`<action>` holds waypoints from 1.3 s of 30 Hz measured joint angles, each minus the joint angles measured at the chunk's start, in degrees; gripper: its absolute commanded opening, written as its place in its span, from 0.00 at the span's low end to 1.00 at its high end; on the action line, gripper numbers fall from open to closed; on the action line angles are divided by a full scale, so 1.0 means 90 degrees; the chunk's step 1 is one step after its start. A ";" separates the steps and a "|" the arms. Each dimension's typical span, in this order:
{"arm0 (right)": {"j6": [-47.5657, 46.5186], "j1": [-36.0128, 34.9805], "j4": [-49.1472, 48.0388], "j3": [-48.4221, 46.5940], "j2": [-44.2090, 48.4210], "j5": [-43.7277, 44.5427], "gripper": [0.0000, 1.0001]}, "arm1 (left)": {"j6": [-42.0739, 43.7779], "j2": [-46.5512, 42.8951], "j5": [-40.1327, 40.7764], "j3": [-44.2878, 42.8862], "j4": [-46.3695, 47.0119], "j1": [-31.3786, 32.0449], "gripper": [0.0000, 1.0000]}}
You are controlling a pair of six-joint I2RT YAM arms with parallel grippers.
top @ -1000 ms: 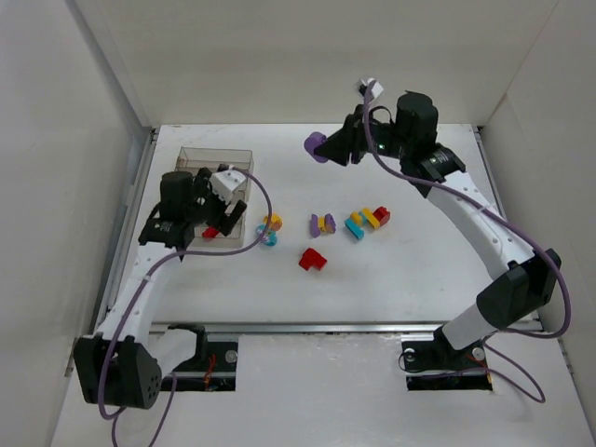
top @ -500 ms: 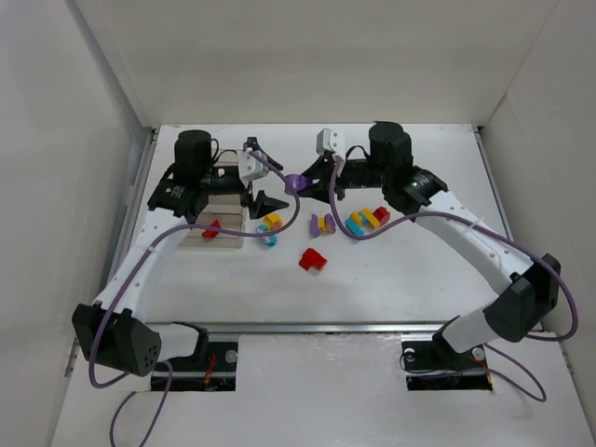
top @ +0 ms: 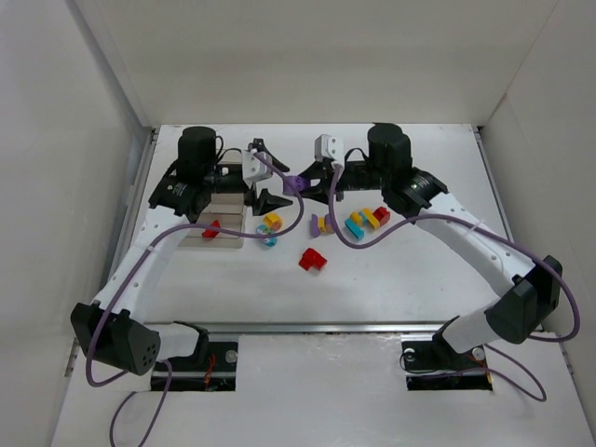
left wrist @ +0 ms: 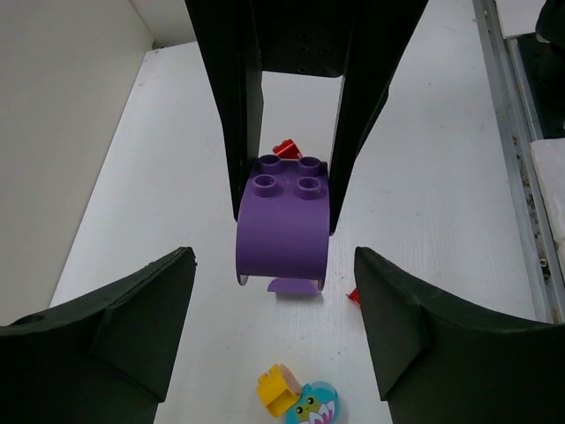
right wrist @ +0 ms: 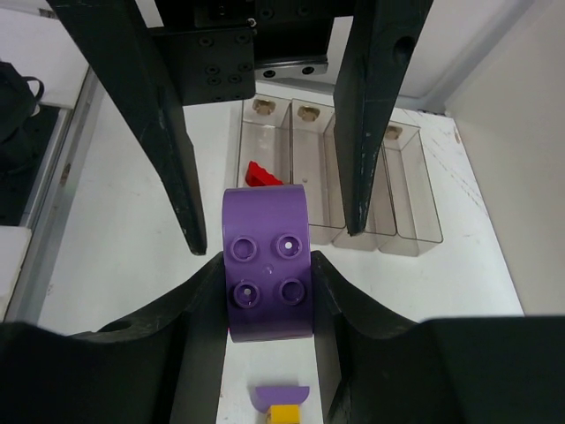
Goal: Sort the legos into containers by color
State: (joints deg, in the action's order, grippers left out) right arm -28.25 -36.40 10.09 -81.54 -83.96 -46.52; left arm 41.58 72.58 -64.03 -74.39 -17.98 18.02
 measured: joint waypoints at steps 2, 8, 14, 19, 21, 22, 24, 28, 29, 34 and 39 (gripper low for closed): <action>-0.0019 -0.0044 0.0027 0.0000 0.0000 0.0000 0.00 | 0.0012 0.0000 0.0002 -0.0002 -0.0029 0.0036 0.56; -0.0107 -0.0085 0.0046 0.0000 0.0017 0.0005 0.00 | 0.0104 -0.0005 -0.0015 -0.0041 -0.0221 0.0141 0.13; -0.0124 -0.0095 0.0112 0.0000 0.0039 0.0083 0.99 | 0.0053 -0.0053 0.0138 -0.0051 -0.0270 0.0155 0.00; -0.0078 -0.0112 0.0117 0.0129 0.0109 0.0678 1.00 | -0.0454 -0.0316 0.0988 0.0296 0.0017 0.0131 0.00; 0.0015 -0.0129 0.0109 0.0248 0.0168 0.1173 1.00 | -0.0913 -0.0444 0.1460 0.0699 0.0240 -0.0068 0.00; 0.0051 -0.0131 0.0092 0.0306 0.0194 0.1411 1.00 | -0.1139 -0.0457 0.1766 0.0891 0.0350 -0.0240 0.00; 0.0129 -0.0131 0.0075 0.0401 0.0223 0.1834 1.00 | -0.1559 -0.0350 0.2399 0.1200 0.0457 -0.0673 0.00; 0.0197 -0.0131 0.0034 0.0554 0.0250 0.2322 1.00 | -0.2081 0.0265 0.3344 0.1406 0.0522 -0.1443 0.00; 0.0216 -0.0131 0.0002 0.0580 0.0250 0.2382 1.00 | -0.2174 0.0408 0.3495 0.1452 0.0520 -0.1608 0.00; 0.0257 -0.0131 -0.0044 0.0622 0.0250 0.2518 1.00 | -0.2368 0.0811 0.3961 0.1710 0.0639 -0.2266 0.00; 0.0265 -0.0131 -0.0121 0.0622 0.0250 0.2560 1.00 | -0.2271 0.1324 0.4248 0.1736 0.0809 -0.2521 0.00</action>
State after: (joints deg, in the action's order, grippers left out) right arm -25.87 -37.58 8.99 -75.94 -81.71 -23.49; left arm 21.15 84.49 -25.80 -58.76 -10.70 -4.67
